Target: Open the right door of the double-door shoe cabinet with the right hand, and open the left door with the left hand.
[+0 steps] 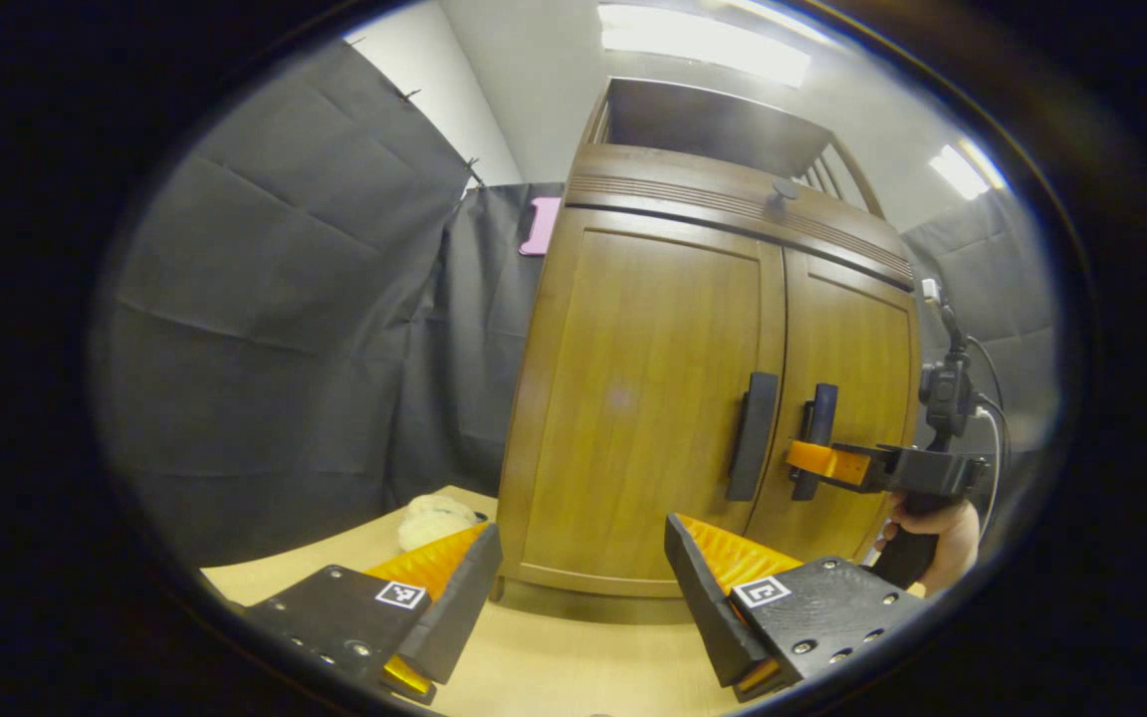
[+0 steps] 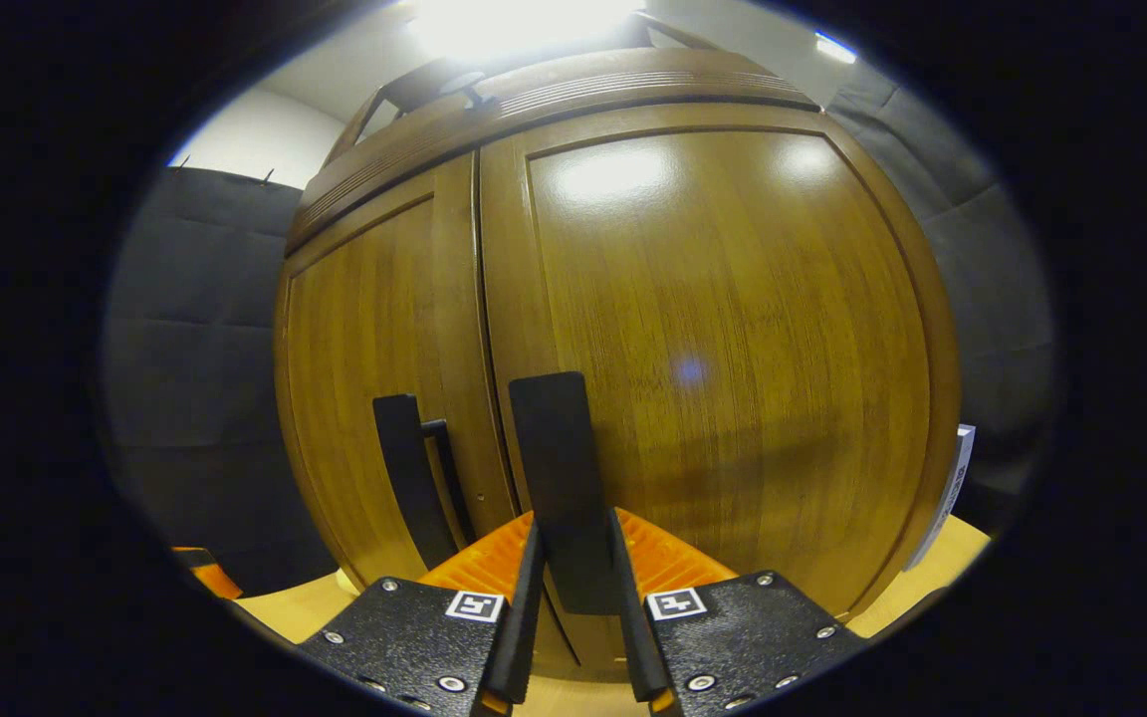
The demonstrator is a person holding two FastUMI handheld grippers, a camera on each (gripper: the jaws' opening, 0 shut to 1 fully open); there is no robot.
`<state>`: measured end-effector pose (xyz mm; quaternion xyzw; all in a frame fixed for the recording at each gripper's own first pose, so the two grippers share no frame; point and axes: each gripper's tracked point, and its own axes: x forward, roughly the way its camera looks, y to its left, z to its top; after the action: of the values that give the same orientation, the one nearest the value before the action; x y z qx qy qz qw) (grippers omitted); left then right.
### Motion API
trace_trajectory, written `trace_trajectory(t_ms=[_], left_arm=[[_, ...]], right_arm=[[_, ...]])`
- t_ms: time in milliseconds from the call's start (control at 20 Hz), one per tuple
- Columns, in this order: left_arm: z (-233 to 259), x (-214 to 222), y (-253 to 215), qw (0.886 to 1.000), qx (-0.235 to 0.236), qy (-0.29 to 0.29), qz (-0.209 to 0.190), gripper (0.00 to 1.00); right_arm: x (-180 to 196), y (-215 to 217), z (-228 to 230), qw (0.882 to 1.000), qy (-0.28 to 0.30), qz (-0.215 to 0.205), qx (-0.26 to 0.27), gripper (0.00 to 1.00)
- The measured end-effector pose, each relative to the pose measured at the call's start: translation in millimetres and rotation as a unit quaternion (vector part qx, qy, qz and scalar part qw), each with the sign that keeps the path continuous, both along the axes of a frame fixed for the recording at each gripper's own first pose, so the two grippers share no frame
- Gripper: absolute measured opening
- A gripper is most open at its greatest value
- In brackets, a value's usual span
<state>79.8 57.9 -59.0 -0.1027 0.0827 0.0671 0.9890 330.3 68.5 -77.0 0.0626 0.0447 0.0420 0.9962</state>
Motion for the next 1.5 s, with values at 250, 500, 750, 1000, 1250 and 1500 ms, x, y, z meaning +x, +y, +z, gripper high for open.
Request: trace_trajectory(t_ms=[250, 500, 750, 1000, 1250, 1500], left_arm=[[1.0, 0.9, -1.1, 1.000, 0.010, -0.001, -0.005, 0.95], [2.7, 1.1, -1.5, 1.000, -0.003, -0.008, -0.012, 0.95], [3.9, 2.3, -1.2, 1.000, 0.005, -0.008, -0.013, 0.95], [5.0, 2.1, -1.5, 1.000, 0.001, -0.013, -0.017, 0.95], [2.9, 1.0, -3.0, 1.000, -0.001, 0.001, -0.021, 0.99], [3.1, 3.7, -3.6, 1.000, 0.002, 0.003, -0.031, 0.99]], right_arm=[[-3.0, 0.7, 0.9, 1.000, -0.001, 0.009, -0.012, 0.24], [-17.1, 3.3, -0.3, 0.999, 0.004, 0.031, -0.030, 0.18], [-37.7, 3.2, 1.6, 0.998, 0.003, 0.050, -0.031, 0.17], [-66.6, -1.3, 4.8, 0.997, -0.001, 0.076, -0.023, 0.18], [-99.9, -9.1, 8.9, 0.995, -0.006, 0.098, -0.015, 0.19], [-130.7, -22.3, 11.9, 0.993, -0.011, 0.112, -0.020, 0.19]])
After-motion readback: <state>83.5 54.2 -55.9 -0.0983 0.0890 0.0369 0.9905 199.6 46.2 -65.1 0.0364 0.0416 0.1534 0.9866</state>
